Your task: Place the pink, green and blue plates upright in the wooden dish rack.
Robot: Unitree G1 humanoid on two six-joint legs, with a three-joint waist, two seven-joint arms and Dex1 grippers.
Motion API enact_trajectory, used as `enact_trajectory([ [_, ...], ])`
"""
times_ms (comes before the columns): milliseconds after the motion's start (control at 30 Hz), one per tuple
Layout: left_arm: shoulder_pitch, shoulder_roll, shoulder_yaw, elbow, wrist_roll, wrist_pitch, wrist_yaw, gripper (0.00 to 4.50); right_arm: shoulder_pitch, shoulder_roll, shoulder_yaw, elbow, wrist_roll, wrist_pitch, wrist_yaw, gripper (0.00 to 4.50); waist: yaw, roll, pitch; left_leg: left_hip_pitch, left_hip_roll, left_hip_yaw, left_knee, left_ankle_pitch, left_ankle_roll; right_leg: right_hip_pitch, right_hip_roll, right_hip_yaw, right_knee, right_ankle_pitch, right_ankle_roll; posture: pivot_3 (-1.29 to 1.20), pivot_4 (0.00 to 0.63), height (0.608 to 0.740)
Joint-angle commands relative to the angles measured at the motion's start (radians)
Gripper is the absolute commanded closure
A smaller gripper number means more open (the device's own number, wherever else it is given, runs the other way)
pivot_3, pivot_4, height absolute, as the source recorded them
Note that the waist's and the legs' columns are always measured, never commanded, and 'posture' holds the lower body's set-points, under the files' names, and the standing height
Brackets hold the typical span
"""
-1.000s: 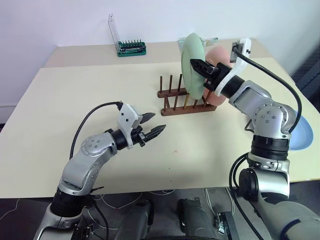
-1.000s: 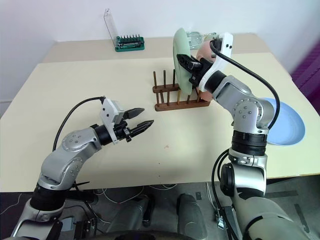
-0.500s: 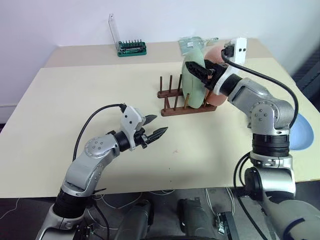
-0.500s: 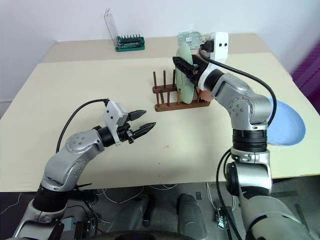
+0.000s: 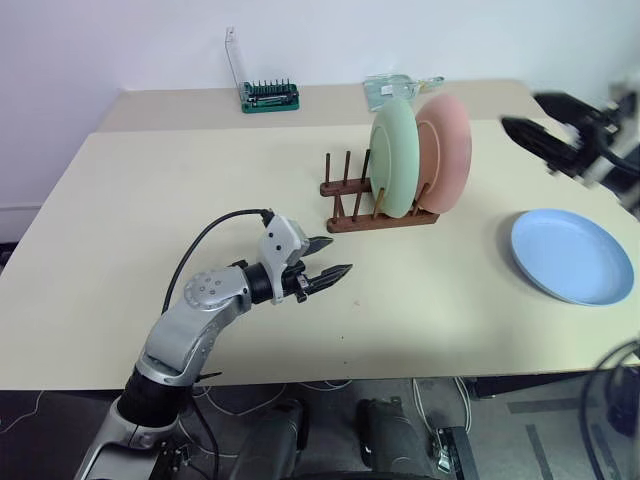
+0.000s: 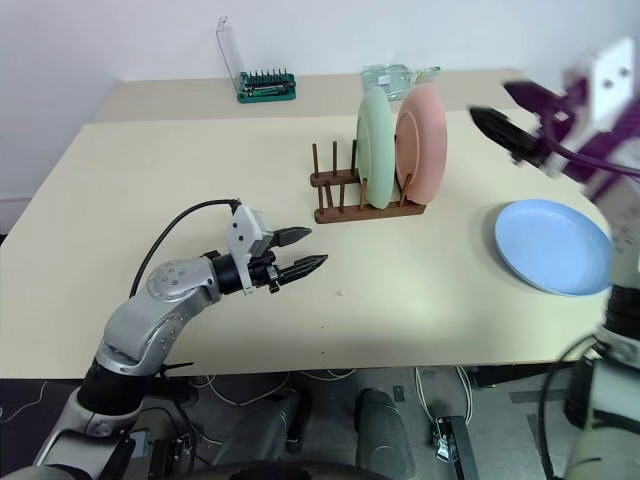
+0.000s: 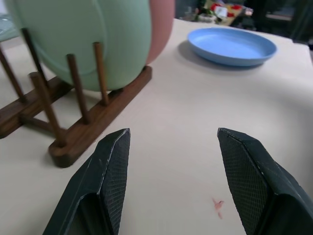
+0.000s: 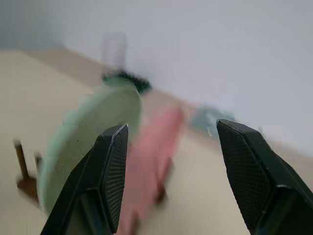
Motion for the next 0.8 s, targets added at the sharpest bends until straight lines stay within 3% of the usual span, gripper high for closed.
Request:
enact_trajectory([
  [33,-0.036,-0.009,-0.025,0.021,0.021,-0.043,-0.036,1.58,0.136,-0.030,0.004,-0.046,-0.061,0.012,-0.006,1.60,-0.002,0.000,0.000,0.000,0.000,0.001,0.000,0.000,0.000,0.000,0.000,0.000,0.000,0.000,-0.001,0.00,0.150,0.740],
  [233,-0.052,-0.029,-0.041,0.046,0.036,-0.063,-0.058,1.58,0.238,0.037,0.147,-0.078,-0.199,0.090,-0.178,1.60,-0.007,0.002,-0.001,0.001,0.001,0.005,0.001,0.000,0.000,0.000,-0.002,0.000,0.001,-0.001,-0.003,0.00,0.150,0.740],
  [400,-0.050,-0.039,-0.042,0.052,0.048,-0.071,-0.062,1.58,0.266,0.047,0.301,0.003,-0.384,0.035,-0.274,1.60,0.001,0.002,-0.001,0.001,0.001,0.005,0.001,0.000,0.000,0.000,-0.003,-0.001,0.000,-0.001,-0.002,0.00,0.150,0.740],
  [500,-0.039,-0.039,-0.040,0.048,0.054,-0.073,-0.059,1.58,0.240,0.073,0.306,0.045,-0.404,0.031,-0.299,2.41,0.001,0.002,-0.001,0.001,0.001,0.005,0.002,0.000,0.000,0.000,-0.003,-0.001,0.000,-0.001,-0.001,0.00,0.150,0.740],
  [633,-0.022,-0.038,-0.036,0.036,0.063,-0.072,-0.052,1.58,0.209,0.065,0.345,0.120,-0.473,-0.037,-0.309,4.44,-0.002,0.001,-0.001,0.001,0.001,0.005,0.002,0.000,0.000,0.001,-0.002,-0.001,0.000,0.000,0.000,0.00,0.150,0.740],
  [800,-0.009,-0.038,-0.026,0.021,0.066,-0.069,-0.040,1.58,0.174,0.070,0.376,0.179,-0.535,-0.105,-0.304,4.48,-0.003,0.001,-0.001,0.002,0.001,0.004,0.002,0.000,0.000,0.001,-0.002,-0.001,0.000,0.000,0.000,0.00,0.150,0.740],
])
